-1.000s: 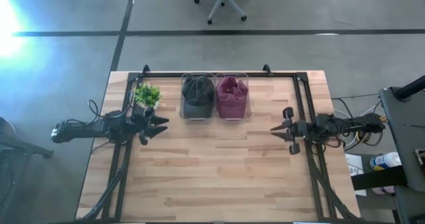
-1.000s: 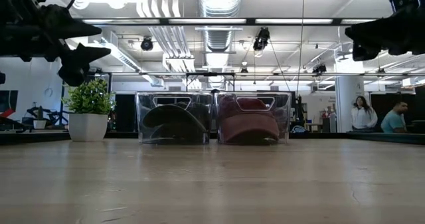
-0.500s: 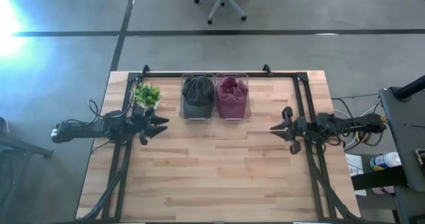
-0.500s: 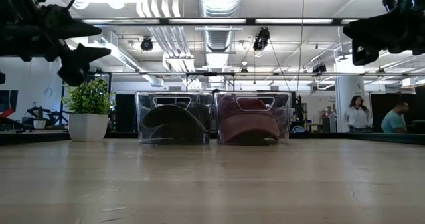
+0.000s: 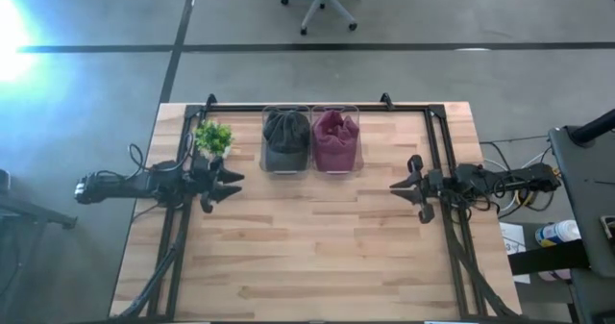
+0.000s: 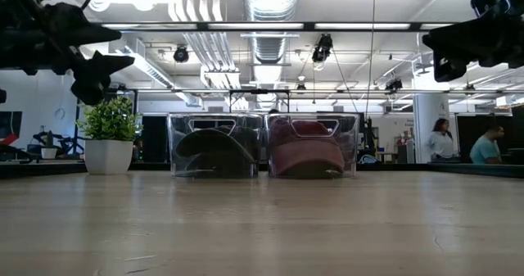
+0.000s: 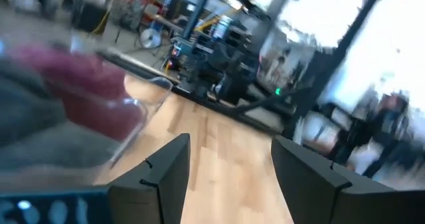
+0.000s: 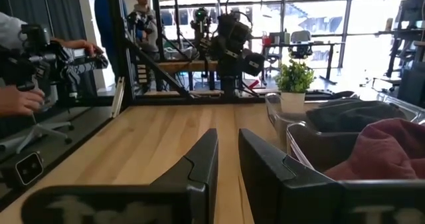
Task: Pick & Place hat
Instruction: Return to Home Position
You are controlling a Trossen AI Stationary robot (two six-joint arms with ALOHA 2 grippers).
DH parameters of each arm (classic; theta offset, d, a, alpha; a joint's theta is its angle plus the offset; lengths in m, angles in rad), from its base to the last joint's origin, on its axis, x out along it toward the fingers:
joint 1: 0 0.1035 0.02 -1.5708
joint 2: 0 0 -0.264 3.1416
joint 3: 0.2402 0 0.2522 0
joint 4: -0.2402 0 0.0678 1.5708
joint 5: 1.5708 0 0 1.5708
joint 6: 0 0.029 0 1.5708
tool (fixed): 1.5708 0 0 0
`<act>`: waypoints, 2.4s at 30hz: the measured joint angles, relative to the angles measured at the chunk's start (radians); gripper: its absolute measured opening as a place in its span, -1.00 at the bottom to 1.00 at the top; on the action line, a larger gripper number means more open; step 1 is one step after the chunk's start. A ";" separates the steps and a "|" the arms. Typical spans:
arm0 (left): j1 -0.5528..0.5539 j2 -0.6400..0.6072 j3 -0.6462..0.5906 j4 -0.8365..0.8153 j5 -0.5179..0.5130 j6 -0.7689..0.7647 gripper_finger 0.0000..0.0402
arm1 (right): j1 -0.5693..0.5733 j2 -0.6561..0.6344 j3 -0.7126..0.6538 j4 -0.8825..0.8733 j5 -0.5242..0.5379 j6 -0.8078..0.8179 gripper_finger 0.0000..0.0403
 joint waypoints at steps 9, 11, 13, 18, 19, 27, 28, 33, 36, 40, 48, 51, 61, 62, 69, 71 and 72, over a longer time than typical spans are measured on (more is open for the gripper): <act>-0.001 0.000 0.000 -0.021 0.019 0.510 0.03 | 0.000 0.001 0.000 0.000 0.000 0.006 -0.71; 0.001 -0.001 0.000 -0.023 0.019 0.516 0.03 | 0.000 0.001 0.000 0.000 0.000 0.006 -0.71; 0.001 -0.001 0.000 -0.023 0.019 0.509 0.03 | 0.000 0.001 0.000 0.000 0.000 0.007 -0.71; 0.001 -0.001 -0.001 -0.007 0.017 0.438 0.03 | 0.000 0.001 0.000 0.000 0.000 0.007 -0.71; 0.001 0.000 -0.002 -0.003 0.016 0.418 0.03 | 0.000 0.001 0.000 0.000 0.000 0.006 -0.71; 0.001 0.006 0.000 -0.001 0.014 0.356 0.03 | 0.000 0.001 0.000 0.000 0.000 0.009 -0.71; 0.001 0.007 0.000 -0.001 0.015 0.356 0.03 | 0.000 0.001 0.000 0.000 0.000 0.009 -0.71; 0.001 0.007 0.000 0.000 0.015 0.355 0.03 | 0.000 0.001 0.000 0.000 0.000 0.009 -0.71; 0.001 0.007 0.000 0.000 0.016 0.355 0.03 | 0.000 0.001 0.000 0.000 0.000 0.007 -0.71; 0.001 0.007 0.001 0.000 0.017 0.355 0.03 | 0.000 0.001 0.000 0.000 0.000 0.008 -0.71; 0.001 0.007 0.001 0.000 0.017 0.355 0.03 | 0.000 0.001 0.000 0.000 0.000 0.006 -0.71; 0.001 0.007 0.001 0.000 0.017 0.355 0.03 | 0.000 0.001 0.000 0.000 0.000 0.009 -0.71; 0.000 0.007 0.002 0.000 0.017 0.355 0.03 | 0.000 0.001 0.000 0.000 0.000 0.009 -0.71; 0.000 0.007 0.002 0.000 0.017 0.355 0.03 | 0.000 0.001 0.000 0.000 0.000 0.008 -0.71; 0.001 0.007 0.002 0.000 0.018 0.355 0.03 | 0.000 0.001 0.000 0.000 0.000 0.006 -0.71; 0.001 0.007 0.002 0.000 0.018 0.355 0.03 | 0.000 0.001 0.000 0.000 0.000 0.008 -0.71; 0.001 0.007 0.002 0.000 0.018 0.355 0.03 | 0.000 0.001 0.000 0.000 0.000 0.009 -0.71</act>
